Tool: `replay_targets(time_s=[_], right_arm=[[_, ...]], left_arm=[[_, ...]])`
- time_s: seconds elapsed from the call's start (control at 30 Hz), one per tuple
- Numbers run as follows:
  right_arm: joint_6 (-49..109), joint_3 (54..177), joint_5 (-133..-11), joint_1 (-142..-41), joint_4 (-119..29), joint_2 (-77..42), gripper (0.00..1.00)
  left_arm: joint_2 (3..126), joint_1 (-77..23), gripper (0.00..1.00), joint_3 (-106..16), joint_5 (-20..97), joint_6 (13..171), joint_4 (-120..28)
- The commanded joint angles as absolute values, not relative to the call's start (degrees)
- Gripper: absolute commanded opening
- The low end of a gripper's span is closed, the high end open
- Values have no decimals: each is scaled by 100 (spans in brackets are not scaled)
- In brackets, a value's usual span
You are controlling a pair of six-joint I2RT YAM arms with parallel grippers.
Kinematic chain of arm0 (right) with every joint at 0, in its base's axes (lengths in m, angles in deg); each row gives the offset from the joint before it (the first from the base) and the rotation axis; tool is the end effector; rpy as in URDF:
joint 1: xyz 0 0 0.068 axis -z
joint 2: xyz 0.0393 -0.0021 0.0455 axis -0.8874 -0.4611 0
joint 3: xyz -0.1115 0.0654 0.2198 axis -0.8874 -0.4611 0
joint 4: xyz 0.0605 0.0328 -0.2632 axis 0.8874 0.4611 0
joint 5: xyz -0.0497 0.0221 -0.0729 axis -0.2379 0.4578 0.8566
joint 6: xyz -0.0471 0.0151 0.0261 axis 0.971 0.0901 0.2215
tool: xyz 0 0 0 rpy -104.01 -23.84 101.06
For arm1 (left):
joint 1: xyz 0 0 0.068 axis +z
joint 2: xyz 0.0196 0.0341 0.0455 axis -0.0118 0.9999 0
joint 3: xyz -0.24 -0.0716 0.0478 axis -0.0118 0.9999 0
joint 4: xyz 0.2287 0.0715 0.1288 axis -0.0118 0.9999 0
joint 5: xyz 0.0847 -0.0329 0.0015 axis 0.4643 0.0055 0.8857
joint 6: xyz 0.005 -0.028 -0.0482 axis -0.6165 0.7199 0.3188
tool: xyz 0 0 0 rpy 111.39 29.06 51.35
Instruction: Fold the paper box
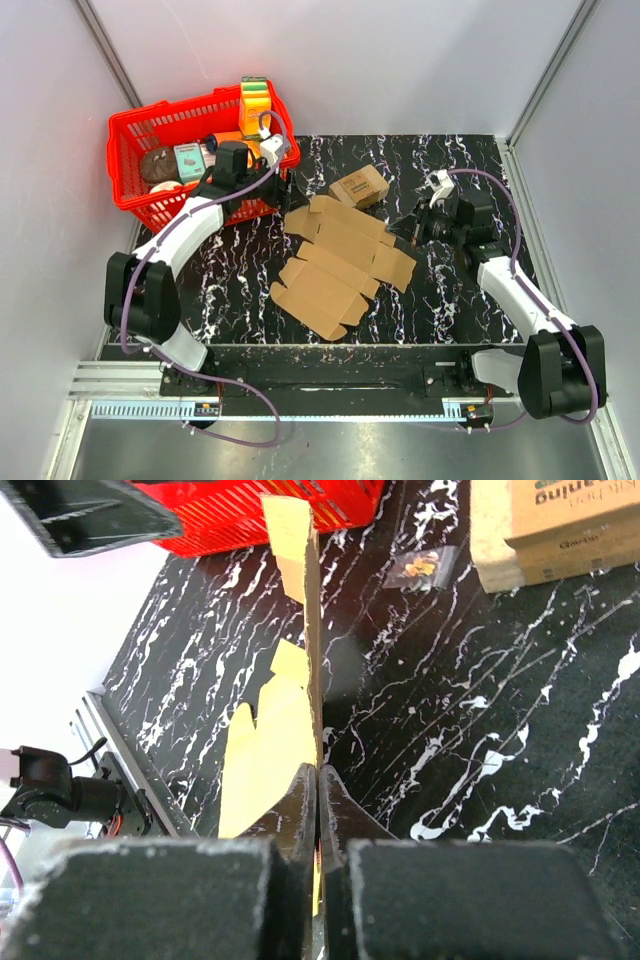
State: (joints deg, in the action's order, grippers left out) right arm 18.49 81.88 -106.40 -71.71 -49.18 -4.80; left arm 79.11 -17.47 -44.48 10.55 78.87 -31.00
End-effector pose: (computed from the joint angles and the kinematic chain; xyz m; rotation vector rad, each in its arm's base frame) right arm 0.2727 0.0701 0.2421 -0.3342 1.9721 1.0275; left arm 0.3509 -0.1296 0.2799 0.6987 1.9878 -0.8274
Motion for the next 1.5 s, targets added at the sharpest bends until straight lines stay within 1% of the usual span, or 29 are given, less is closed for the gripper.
replay_targets(time_s=[0.0, 0.07, 0.33, 0.77, 1.03, 1.13, 1.27, 1.47], right_arm=[[1931, 8176, -10966, -7247, -5280, -205, 0], [1931, 8176, -11010, -7256, -5280, -161, 0], [1878, 8150, -11186, -7300, -5288, -21, 0], [1606, 8009, -11880, -7414, -5807, 164, 0], [1316, 8018, -12486, -7555, -6229, 225, 1], [1403, 8088, -12531, -7704, -6142, 243, 1], [1833, 8325, -12461, -7932, -5554, 191, 0], [1939, 8369, -12320, -8030, -5429, 225, 1]], left_arm=[[8124, -1554, 74, -4334, -158, 8486, -4208], [8195, -1501, 74, -4263, -336, 8733, -4578], [8423, -1465, 73, -4272, -126, 8830, -4791], [8748, -1483, 67, -4044, -187, 9234, -5494], [8520, -1711, 66, -4026, -467, 9322, -5705], [8354, -1764, 66, -4026, -547, 9419, -5819], [8204, -1782, 67, -4017, -530, 9472, -5864], [8406, -1773, 66, -4114, -644, 9323, -5591]])
